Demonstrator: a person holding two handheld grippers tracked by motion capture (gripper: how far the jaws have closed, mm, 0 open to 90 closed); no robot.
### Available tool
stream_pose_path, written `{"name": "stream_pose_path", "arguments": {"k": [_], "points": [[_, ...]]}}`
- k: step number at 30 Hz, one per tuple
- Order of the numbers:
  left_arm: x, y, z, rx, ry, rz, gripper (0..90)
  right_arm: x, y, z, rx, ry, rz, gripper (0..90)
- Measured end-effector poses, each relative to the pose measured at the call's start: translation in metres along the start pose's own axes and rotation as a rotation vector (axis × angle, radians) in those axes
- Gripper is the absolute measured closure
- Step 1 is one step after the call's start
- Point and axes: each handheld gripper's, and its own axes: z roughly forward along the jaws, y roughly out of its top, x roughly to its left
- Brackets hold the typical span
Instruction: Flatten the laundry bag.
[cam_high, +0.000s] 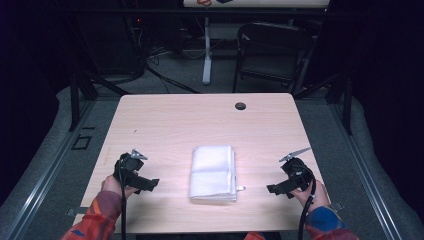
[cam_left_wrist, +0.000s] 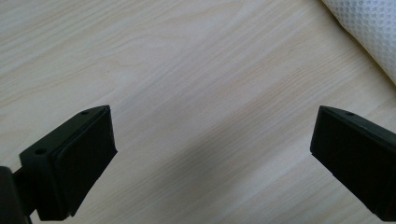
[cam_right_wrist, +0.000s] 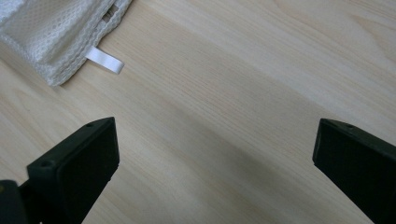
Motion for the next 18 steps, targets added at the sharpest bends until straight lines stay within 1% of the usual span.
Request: {"name": "stream_pose_path", "arguments": {"k": [2,4,5,6,7,8,9,10,11,13,14,15,16,17,18], "points": [[-0.001,0.0,-0.001,-0.003,-0.001,-0.002,0.0,0.001,0.0,0.0,-0.011,-0.001,0.005,0.5],[-0.001,0.0,-0.001,-0.002,-0.001,0.0,0.0,0.002,0.0,0.0,-0.002,0.012,-0.002,0.6],[-0.002,0.0,-0.002,-0.002,-0.002,0.002,0.0,0.002,0.0,0.0,-0.002,0.012,-0.002,0.6],[-0.003,0.001,-0.003,-0.006,-0.003,0.007,0.0,0.003,0.0,0.0,-0.006,-0.002,-0.008,1.1],[-0.005,0.002,-0.004,-0.01,-0.006,0.011,0.0,0.004,0.0,0.0,-0.01,0.01,-0.005,1.2],[-0.005,0.002,-0.004,-0.01,-0.006,0.011,0.0,0.004,0.0,0.0,-0.01,0.01,-0.005,1.2],[-0.006,0.004,-0.005,-0.018,-0.013,0.015,0.0,0.004,0.001,0.0,-0.001,0.008,-0.016,1.2],[-0.006,0.004,-0.005,-0.018,-0.013,0.015,0.0,0.004,0.001,0.0,0.01,-0.004,-0.022,1.2],[-0.008,0.005,-0.006,-0.019,-0.018,0.018,0.0,0.006,0.001,0.0,0.0,0.012,-0.012,1.2],[-0.009,0.006,-0.006,-0.025,-0.023,0.019,0.0,0.005,0.001,0.0,0.005,0.003,-0.02,1.2],[-0.011,0.008,-0.007,-0.035,-0.028,0.021,0.0,0.006,0.002,0.0,-0.005,0.01,-0.018,1.2],[-0.012,0.01,-0.007,-0.044,-0.024,0.023,0.0,0.006,0.002,0.0,-0.006,0.013,-0.018,1.1],[-0.014,0.011,-0.008,-0.058,-0.028,0.025,0.0,0.006,0.002,0.0,-0.004,0.015,-0.017,1.1],[-0.016,0.013,-0.009,-0.065,-0.04,0.032,0.0,0.006,0.002,0.0,0.0,0.015,-0.017,1.1],[-0.02,0.015,-0.01,-0.073,-0.039,0.035,0.0,0.006,0.002,0.0,0.0,0.015,-0.017,1.1]]}}
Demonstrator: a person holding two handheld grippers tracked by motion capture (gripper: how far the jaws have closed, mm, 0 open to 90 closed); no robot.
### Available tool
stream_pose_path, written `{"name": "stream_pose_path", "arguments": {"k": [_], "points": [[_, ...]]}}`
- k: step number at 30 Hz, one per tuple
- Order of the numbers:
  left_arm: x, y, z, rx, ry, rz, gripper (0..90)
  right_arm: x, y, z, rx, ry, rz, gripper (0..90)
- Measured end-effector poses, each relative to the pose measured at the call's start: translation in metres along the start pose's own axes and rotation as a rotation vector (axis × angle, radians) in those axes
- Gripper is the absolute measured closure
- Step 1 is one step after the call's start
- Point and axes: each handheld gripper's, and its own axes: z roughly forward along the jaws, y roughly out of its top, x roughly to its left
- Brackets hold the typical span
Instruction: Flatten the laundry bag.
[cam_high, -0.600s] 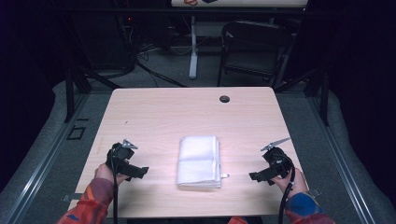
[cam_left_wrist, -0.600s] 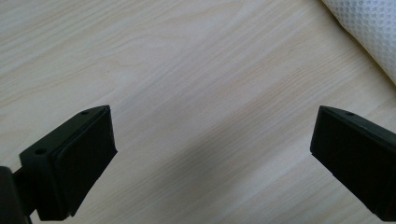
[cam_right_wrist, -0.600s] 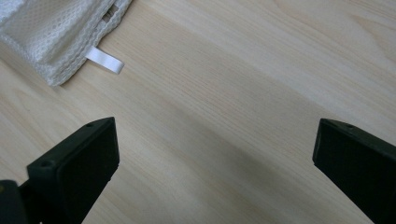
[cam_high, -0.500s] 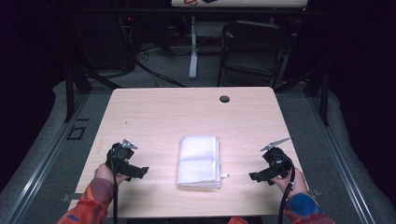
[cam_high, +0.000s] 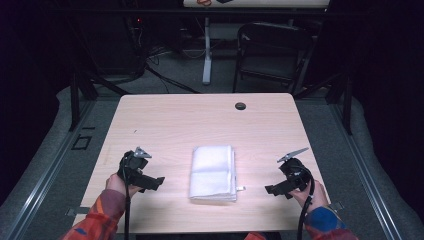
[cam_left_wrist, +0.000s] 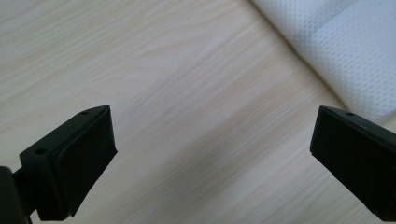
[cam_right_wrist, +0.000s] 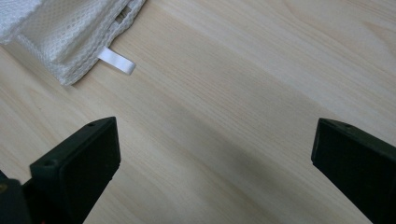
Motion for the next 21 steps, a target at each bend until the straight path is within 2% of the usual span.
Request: {"name": "stream_pose_path", "arguments": {"k": [1,2,4,12,13,21], "points": [[-0.003,0.002,0.0,-0.007,-0.005,0.009,0.0,0.001,-0.001,0.002,-0.021,0.003,0.017,1.1],[-0.007,0.005,0.001,-0.01,-0.013,0.025,0.0,0.0,0.001,0.0,0.009,-0.003,-0.006,1.0],[-0.013,0.008,0.003,-0.014,-0.03,0.038,0.0,0.0,0.002,0.001,-0.011,-0.002,0.0,1.1],[-0.035,0.021,0.01,-0.029,-0.056,0.119,0.0,0.0,0.005,0.002,0.009,0.016,-0.001,1.1],[-0.037,0.022,0.011,-0.03,-0.058,0.127,0.0,0.001,0.004,0.003,-0.005,0.018,0.005,1.1],[-0.049,0.034,0.02,-0.047,-0.089,0.15,0.0,0.002,0.005,0.002,0.01,0.016,-0.004,1.5]]}}
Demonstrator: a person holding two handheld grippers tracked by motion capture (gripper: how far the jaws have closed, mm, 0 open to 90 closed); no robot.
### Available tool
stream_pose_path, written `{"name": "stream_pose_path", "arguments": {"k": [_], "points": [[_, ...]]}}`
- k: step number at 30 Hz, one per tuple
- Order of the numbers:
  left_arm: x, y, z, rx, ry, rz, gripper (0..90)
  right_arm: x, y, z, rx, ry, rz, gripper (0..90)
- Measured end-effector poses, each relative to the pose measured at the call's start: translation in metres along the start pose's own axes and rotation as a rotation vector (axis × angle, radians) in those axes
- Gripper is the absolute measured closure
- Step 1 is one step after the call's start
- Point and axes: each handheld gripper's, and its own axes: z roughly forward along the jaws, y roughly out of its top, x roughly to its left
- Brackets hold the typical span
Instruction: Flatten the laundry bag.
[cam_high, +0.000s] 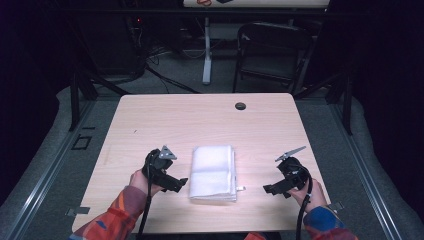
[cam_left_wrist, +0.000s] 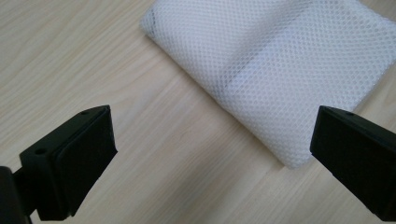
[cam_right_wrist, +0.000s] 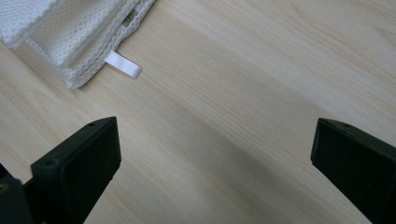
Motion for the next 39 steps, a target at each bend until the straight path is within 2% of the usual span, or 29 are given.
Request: {"name": "stream_pose_path", "arguments": {"k": [6,9,11,12,13,17,21,26,30,36,39], "points": [[-0.011,0.009,0.008,-0.005,-0.023,0.041,2.4,0.0,0.0,0.0,0.008,-0.008,-0.004,2.2],[-0.017,0.011,0.013,-0.001,-0.067,0.06,4.5,0.0,0.0,0.0,0.007,-0.007,-0.002,2.4],[-0.021,0.012,0.016,0.003,-0.078,0.073,4.2,0.0,0.0,0.001,0.007,0.004,0.002,2.6],[-0.025,0.014,0.019,0.006,-0.098,0.084,4.4,0.0,0.0,0.001,0.014,0.014,-0.004,2.7],[-0.025,0.014,0.019,0.006,-0.098,0.084,5.0,0.0,0.0,0.001,0.025,0.004,-0.013,2.8],[-0.035,0.016,0.026,0.001,-0.102,0.116,7.3,0.001,0.0,0.001,0.022,0.008,-0.013,3.4],[-0.042,0.018,0.033,0.009,-0.121,0.144,11.9,0.0,-0.001,0.001,0.023,0.003,-0.02,4.0],[-0.054,0.021,0.044,0.021,-0.135,0.181,16.1,0.002,-0.001,0.003,0.024,0.024,-0.012,5.5],[-0.062,0.023,0.052,0.038,-0.143,0.225,20.1,0.002,-0.001,0.003,0.031,0.017,-0.013,6.5],[-0.073,0.026,0.065,0.072,-0.162,0.264,23.2,0.001,-0.001,0.003,0.045,0.008,-0.027,7.5],[-0.078,0.026,0.072,0.086,-0.15,0.282,24.8,0.002,-0.001,0.004,0.044,0.022,-0.023,9.5]]}}
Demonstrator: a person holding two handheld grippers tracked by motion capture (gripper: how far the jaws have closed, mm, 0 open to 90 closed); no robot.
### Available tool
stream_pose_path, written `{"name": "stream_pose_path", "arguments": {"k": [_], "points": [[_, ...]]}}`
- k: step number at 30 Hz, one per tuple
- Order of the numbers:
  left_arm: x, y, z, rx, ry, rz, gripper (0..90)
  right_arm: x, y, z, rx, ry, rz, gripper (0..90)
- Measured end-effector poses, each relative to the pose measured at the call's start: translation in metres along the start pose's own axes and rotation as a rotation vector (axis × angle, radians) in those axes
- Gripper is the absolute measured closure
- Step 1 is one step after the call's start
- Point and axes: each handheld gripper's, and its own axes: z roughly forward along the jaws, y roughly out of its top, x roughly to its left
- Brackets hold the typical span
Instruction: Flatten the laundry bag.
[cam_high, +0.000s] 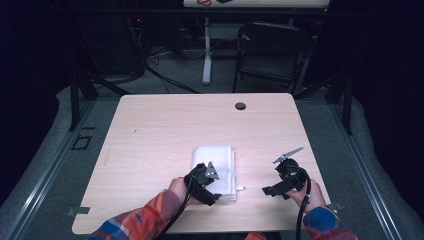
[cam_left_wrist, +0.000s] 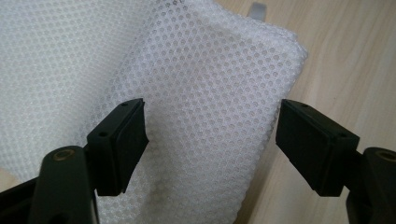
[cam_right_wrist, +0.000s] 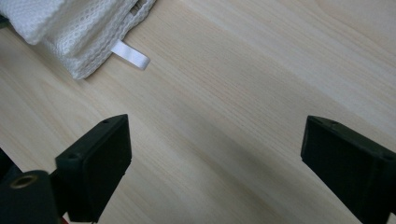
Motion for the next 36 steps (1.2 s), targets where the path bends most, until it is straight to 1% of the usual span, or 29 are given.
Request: {"name": "stream_pose_path", "arguments": {"k": [3,4,5,6,7,8,9,10,12,13,14,15,18,19,20,21,23,25,26,27,28,29,30,33,36], "points": [[-0.001,0.001,0.005,0.017,0.006,0.009,25.6,0.0,0.0,0.0,0.002,-0.008,-0.003,9.8],[-0.001,0.001,0.007,0.021,0.005,0.011,28.1,0.001,0.0,0.0,0.009,-0.01,-0.005,10.0],[-0.002,0.001,0.008,0.028,0.005,0.014,28.1,0.001,0.0,0.001,0.008,0.001,-0.005,10.3],[-0.004,0.0,0.011,0.037,0.021,0.025,28.8,0.002,0.0,0.003,-0.005,0.003,0.0,10.7],[-0.004,0.0,0.011,0.037,0.021,0.025,29.1,0.002,0.0,0.002,0.003,0.003,-0.007,10.9],[-0.004,0.0,0.012,0.049,0.024,0.039,29.2,0.003,0.0,0.003,0.0,-0.011,-0.004,11.0],[-0.005,-0.001,0.013,0.052,0.034,0.044,29.1,0.003,0.0,0.003,0.002,-0.017,-0.006,11.2],[-0.006,0.0,0.013,0.06,0.034,0.051,28.4,0.003,0.001,0.003,0.018,-0.001,-0.017,11.3],[-0.007,-0.001,0.014,0.061,0.039,0.057,28.3,0.003,0.001,0.003,0.014,0.005,-0.013,11.5],[-0.007,-0.001,0.014,0.061,0.038,0.059,29.0,0.003,0.0,0.003,0.02,-0.002,-0.013,11.7],[-0.006,-0.001,0.014,0.06,0.035,0.06,29.9,0.004,0.001,0.003,0.026,-0.011,-0.016,12.3],[-0.005,-0.001,0.014,0.06,0.033,0.063,33.0,0.004,0.001,0.003,0.032,-0.005,-0.012,13.0],[-0.003,-0.003,0.014,0.053,0.02,0.061,35.2,0.004,0.001,0.003,0.035,-0.002,-0.016,13.2],[-0.002,-0.004,0.014,0.05,0.017,0.061,37.6,0.005,0.0,0.005,0.009,0.007,-0.006,13.4],[-0.002,-0.004,0.014,0.047,0.017,0.06,37.6,0.005,0.0,0.005,0.009,0.007,-0.006,13.4],[-0.001,-0.004,0.014,0.046,0.018,0.057,40.4,0.004,0.001,0.004,0.027,-0.006,-0.025,13.5],[0.001,-0.005,0.013,0.036,-0.004,0.052,45.3,0.005,0.001,0.004,0.022,0.006,-0.021,13.7],[0.001,-0.005,0.013,0.036,-0.008,0.052,45.5,0.005,0.001,0.004,0.021,0.007,-0.022,13.8],[0.002,-0.005,0.013,0.033,-0.01,0.049,45.5,0.004,0.001,0.004,0.037,-0.005,-0.039,13.8],[0.002,-0.005,0.012,0.031,-0.012,0.05,45.8,0.005,0.0,0.005,0.024,0.0,-0.032,13.9],[0.002,-0.005,0.012,0.03,-0.013,0.05,46.2,0.005,0.001,0.004,0.036,0.009,-0.038,14.0],[0.003,-0.005,0.011,0.03,-0.021,0.045,48.2,0.006,0.001,0.005,0.038,0.009,-0.038,14.1],[0.004,-0.005,0.011,0.022,-0.037,0.039,50.0,0.006,0.001,0.005,0.038,0.001,-0.036,14.1],[0.006,-0.005,0.009,0.018,-0.052,0.031,50.2,0.006,0.001,0.005,0.041,0.006,-0.039,14.2],[0.007,-0.005,0.007,0.019,-0.066,0.028,52.7,0.006,0.001,0.005,0.052,0.009,-0.043,14.3]]}}
